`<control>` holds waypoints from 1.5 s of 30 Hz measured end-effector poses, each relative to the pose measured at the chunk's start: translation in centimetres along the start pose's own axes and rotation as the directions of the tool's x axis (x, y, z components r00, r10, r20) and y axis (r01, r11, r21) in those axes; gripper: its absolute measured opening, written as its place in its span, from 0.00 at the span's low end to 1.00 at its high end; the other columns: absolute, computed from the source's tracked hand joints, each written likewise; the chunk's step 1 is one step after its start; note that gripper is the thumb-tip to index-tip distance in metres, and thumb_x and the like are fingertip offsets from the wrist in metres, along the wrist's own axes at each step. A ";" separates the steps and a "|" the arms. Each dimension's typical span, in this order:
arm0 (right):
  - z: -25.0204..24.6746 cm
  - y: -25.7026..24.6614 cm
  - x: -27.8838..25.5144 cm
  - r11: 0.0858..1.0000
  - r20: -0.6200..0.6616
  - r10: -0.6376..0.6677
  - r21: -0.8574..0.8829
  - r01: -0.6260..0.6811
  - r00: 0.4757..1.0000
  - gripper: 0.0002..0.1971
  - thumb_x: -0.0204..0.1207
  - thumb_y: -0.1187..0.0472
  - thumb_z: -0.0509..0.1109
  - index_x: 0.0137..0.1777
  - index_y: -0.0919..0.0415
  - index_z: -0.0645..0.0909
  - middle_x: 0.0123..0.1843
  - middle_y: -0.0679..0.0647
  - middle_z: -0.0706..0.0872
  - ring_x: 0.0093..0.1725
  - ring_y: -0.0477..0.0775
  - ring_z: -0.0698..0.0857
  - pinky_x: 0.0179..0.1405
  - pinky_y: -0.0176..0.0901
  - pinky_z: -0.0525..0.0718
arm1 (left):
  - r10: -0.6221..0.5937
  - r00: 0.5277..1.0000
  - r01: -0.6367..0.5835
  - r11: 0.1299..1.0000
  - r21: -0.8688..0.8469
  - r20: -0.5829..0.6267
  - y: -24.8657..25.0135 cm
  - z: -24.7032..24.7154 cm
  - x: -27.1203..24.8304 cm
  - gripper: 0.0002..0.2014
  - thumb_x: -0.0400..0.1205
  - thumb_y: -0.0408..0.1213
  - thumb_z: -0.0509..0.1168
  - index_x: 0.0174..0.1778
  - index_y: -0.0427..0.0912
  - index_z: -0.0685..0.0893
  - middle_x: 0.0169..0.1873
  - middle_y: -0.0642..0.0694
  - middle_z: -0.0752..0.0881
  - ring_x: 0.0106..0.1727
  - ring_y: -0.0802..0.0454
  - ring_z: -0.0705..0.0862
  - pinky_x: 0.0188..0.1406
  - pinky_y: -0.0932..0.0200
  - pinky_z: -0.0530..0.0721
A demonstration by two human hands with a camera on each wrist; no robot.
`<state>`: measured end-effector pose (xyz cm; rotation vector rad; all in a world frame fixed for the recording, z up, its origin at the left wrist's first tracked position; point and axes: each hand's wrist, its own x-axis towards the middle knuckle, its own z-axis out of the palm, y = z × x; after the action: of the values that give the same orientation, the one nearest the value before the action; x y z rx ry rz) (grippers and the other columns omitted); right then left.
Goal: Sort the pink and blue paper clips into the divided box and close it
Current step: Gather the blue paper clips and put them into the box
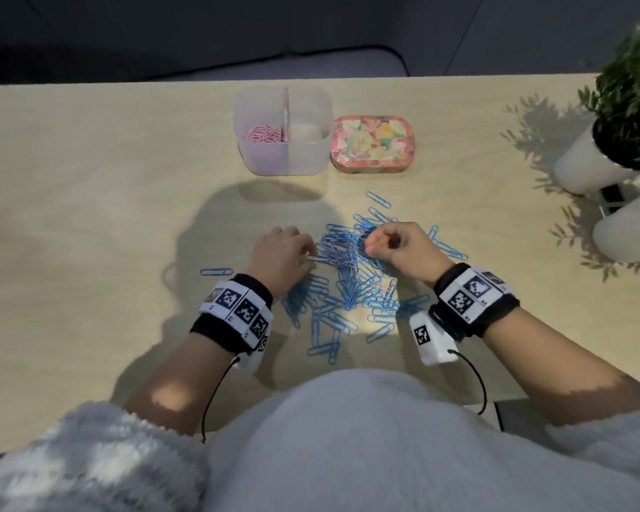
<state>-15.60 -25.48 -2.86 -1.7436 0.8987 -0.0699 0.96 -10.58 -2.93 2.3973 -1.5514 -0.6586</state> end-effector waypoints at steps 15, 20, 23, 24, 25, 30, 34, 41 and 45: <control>2.9 -0.7 0.0 0.766 0.118 -0.211 -0.597 0.239 0.970 0.08 0.70 0.61 0.72 0.48 0.60 0.84 0.49 0.60 0.83 0.55 0.61 0.79 0.53 0.52 0.78 | 0.122 0.992 -0.124 0.991 0.046 0.035 1.4 0.2 1.2 0.09 0.76 0.40 0.66 0.50 0.43 0.84 0.49 0.40 0.84 0.53 0.37 0.81 0.52 0.45 0.78; 2.3 -0.5 0.5 0.872 0.086 -0.122 -0.467 0.148 0.989 0.04 0.69 0.63 0.72 0.37 0.56 0.80 0.37 0.53 0.80 0.39 0.54 0.78 0.41 0.45 0.75 | 0.144 0.984 -0.149 0.988 0.038 0.107 2.5 0.9 1.6 0.09 0.75 0.39 0.68 0.49 0.43 0.85 0.50 0.39 0.83 0.54 0.39 0.81 0.53 0.47 0.79; 0.9 0.0 0.4 0.976 -0.044 -0.069 -0.210 0.058 0.997 0.17 0.70 0.69 0.73 0.30 0.49 0.72 0.31 0.50 0.78 0.29 0.41 0.76 0.37 0.36 0.75 | 0.137 0.984 -0.138 0.990 -0.003 0.118 2.4 1.0 1.8 0.07 0.75 0.38 0.68 0.47 0.42 0.85 0.49 0.41 0.84 0.55 0.40 0.82 0.53 0.50 0.78; 0.2 0.1 0.2 0.987 -0.094 -0.051 -0.155 0.036 0.994 0.18 0.69 0.70 0.74 0.29 0.49 0.72 0.30 0.51 0.78 0.27 0.37 0.74 0.35 0.32 0.74 | 0.140 0.984 -0.141 0.990 0.001 0.110 2.2 1.0 1.8 0.06 0.75 0.38 0.68 0.46 0.43 0.85 0.49 0.41 0.85 0.55 0.41 0.82 0.52 0.50 0.77; -0.6 0.4 0.2 0.989 -0.135 -0.043 -0.144 0.023 0.990 0.17 0.69 0.70 0.74 0.29 0.50 0.73 0.31 0.52 0.78 0.26 0.36 0.74 0.34 0.29 0.73 | 0.143 0.985 -0.144 0.990 0.005 0.095 2.0 1.0 1.7 0.06 0.76 0.38 0.67 0.46 0.43 0.86 0.48 0.42 0.86 0.54 0.41 0.82 0.52 0.50 0.77; -2.1 1.6 -0.9 0.843 -0.220 -0.097 -0.536 -0.038 0.971 0.07 0.71 0.63 0.71 0.48 0.59 0.81 0.49 0.60 0.82 0.51 0.60 0.80 0.48 0.47 0.78 | 0.088 0.996 -0.087 0.995 -0.058 0.022 0.7 0.7 1.5 0.06 0.77 0.41 0.65 0.45 0.44 0.84 0.46 0.42 0.87 0.51 0.39 0.82 0.54 0.46 0.78; 0.1 0.0 -1.0 0.785 -0.121 -0.200 -0.614 0.085 0.972 0.07 0.73 0.57 0.69 0.48 0.58 0.81 0.50 0.58 0.84 0.56 0.60 0.80 0.49 0.49 0.77 | -0.062 0.997 0.038 0.905 -0.423 -0.044 0.4 -0.3 1.5 0.06 0.79 0.34 0.64 0.49 0.39 0.83 0.39 0.45 0.85 0.42 0.49 0.82 0.48 0.55 0.79; 3.6 -1.0 0.4 0.757 0.001 -0.167 -0.640 0.129 0.986 0.10 0.72 0.56 0.71 0.48 0.61 0.82 0.49 0.59 0.86 0.52 0.61 0.82 0.46 0.48 0.77 | -0.287 0.955 0.254 0.676 -0.692 0.070 -0.2 -1.9 2.3 0.06 0.82 0.30 0.54 0.46 0.38 0.76 0.27 0.47 0.74 0.21 0.66 0.79 0.26 0.66 0.72; 2.5 -0.3 0.5 0.883 -0.080 -0.121 -0.463 0.071 0.989 0.04 0.70 0.64 0.71 0.43 0.62 0.85 0.39 0.56 0.87 0.42 0.57 0.83 0.43 0.44 0.79 | -0.193 0.979 0.202 0.873 -0.444 0.067 -0.4 -1.2 2.6 0.06 0.81 0.39 0.62 0.43 0.40 0.76 0.33 0.48 0.77 0.38 0.49 0.75 0.40 0.57 0.72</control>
<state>-13.87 -23.76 -3.73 -2.2465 0.9590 -0.0149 2.77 -12.85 -2.74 2.2048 -1.0174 -0.9651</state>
